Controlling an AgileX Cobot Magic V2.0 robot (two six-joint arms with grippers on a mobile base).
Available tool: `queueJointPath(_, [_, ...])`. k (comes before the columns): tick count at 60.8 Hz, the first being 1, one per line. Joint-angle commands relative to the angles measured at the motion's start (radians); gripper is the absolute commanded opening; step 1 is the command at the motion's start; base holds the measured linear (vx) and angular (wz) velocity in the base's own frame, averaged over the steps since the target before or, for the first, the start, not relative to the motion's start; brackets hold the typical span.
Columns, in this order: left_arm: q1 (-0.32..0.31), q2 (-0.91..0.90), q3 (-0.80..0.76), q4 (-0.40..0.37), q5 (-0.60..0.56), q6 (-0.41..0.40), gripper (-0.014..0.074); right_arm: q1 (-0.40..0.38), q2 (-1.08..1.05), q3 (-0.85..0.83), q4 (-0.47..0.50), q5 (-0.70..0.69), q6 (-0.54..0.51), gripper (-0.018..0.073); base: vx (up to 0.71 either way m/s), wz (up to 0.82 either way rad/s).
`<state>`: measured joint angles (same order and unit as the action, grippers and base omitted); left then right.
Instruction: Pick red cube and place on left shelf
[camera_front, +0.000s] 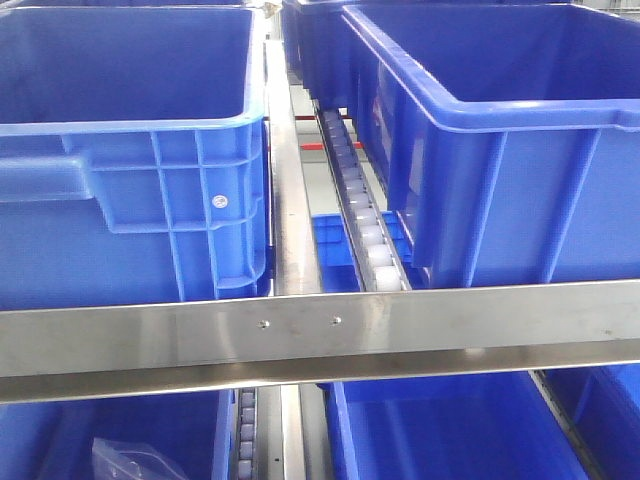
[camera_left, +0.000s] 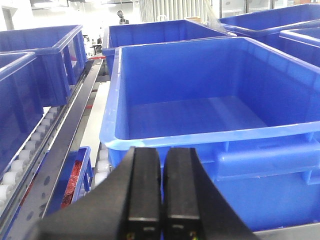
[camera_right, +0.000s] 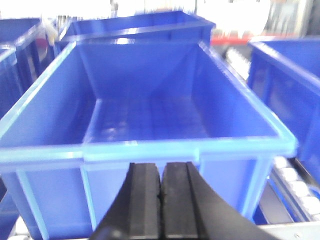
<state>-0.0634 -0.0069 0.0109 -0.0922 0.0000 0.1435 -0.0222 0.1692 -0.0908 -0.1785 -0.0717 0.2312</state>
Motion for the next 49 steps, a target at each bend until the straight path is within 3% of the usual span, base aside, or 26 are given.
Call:
queueJointPath(1, [-0.003,0.007,0.022,-0.006,-0.083,0.001,0.0106,-0.008,-0.058,0.015,0.002,-0.078,-0.004,0.0049,0.0,0.0])
queueJointPath(16, [-0.003,0.007,0.022,-0.006,-0.083,0.001,0.0106,-0.008,-0.199,0.073,0.016,-0.069,-0.004,0.0049,0.0,0.0])
queueJointPath(49, [-0.003,0.007,0.022,-0.006,-0.083,0.001,0.0106,-0.01,-0.197,0.095,0.018,-0.074,-0.002,0.0049,0.0,0.0])
